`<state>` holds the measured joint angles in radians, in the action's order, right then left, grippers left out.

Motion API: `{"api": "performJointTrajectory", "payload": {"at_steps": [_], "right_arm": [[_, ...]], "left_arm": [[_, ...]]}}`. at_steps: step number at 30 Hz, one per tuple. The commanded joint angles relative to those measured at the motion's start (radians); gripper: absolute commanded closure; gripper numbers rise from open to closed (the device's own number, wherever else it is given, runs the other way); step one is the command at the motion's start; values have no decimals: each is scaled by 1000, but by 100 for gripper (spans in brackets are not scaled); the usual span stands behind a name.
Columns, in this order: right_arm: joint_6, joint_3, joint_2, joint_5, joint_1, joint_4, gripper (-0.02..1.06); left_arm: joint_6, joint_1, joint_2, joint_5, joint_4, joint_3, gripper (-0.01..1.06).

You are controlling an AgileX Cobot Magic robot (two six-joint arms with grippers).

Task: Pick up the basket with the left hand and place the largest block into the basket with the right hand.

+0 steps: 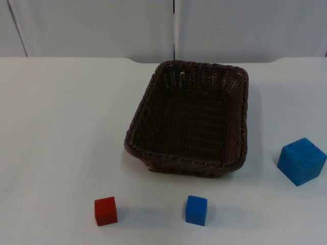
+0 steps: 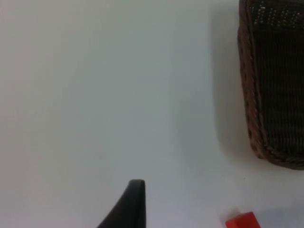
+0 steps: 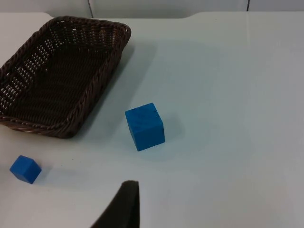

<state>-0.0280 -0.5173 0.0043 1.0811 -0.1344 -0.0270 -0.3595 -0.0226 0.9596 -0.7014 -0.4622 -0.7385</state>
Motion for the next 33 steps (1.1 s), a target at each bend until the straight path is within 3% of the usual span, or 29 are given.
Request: {"api": "performJointTrajectory", "payload": {"at_steps": [1,8,21,33], "right_arm": [[3,2,-4,-6,7,-3,-1],[3,2,-4,-6,7,-3,-1],[3,2,-4,-6,7,-3,-1],[3,2,-4,-6,7,-3,-1]], "left_arm": [[-49,2,17,21,-50,-6,0],[-162,2,90,56,-186,-6,0],[-223,2,188,121,-259,-6,0],[-238,35,355,86,-262,-155,0]]}}
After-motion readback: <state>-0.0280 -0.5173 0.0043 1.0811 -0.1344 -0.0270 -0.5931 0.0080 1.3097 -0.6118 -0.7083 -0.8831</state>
